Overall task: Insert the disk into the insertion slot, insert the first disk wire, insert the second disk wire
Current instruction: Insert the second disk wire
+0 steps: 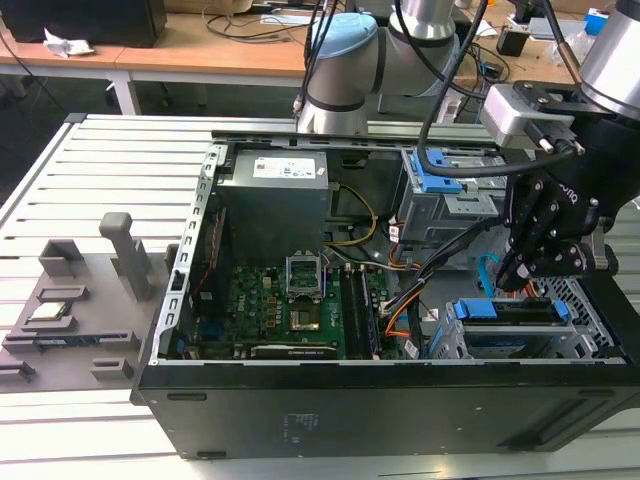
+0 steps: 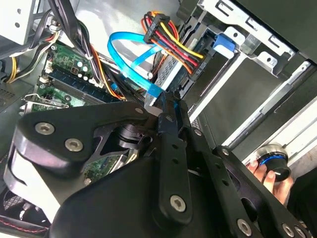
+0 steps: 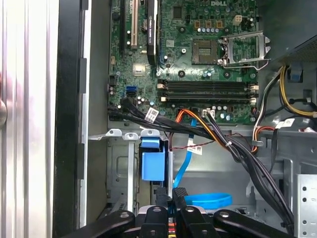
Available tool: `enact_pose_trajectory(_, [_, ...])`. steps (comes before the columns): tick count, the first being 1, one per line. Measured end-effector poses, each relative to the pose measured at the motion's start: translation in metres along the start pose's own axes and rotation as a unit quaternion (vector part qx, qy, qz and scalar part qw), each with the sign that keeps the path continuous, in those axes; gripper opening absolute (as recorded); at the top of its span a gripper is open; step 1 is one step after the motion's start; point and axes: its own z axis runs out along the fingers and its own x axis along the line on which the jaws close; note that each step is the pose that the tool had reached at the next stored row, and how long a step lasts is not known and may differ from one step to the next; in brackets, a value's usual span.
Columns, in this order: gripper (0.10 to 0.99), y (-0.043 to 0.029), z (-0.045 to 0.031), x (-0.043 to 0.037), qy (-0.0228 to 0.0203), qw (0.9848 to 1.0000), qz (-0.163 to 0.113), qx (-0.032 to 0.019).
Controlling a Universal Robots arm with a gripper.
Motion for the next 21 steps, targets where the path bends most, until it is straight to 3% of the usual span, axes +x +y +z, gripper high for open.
enact_pose_trajectory(15, [0.161,-0.0104,0.0115,0.0066,-0.0001,1.0000,0.000,-0.0001])
enact_pose_trajectory(21, [0.161,-0.0108,0.0151,0.0091,0.0000,1.0000,0.000,0.0000])
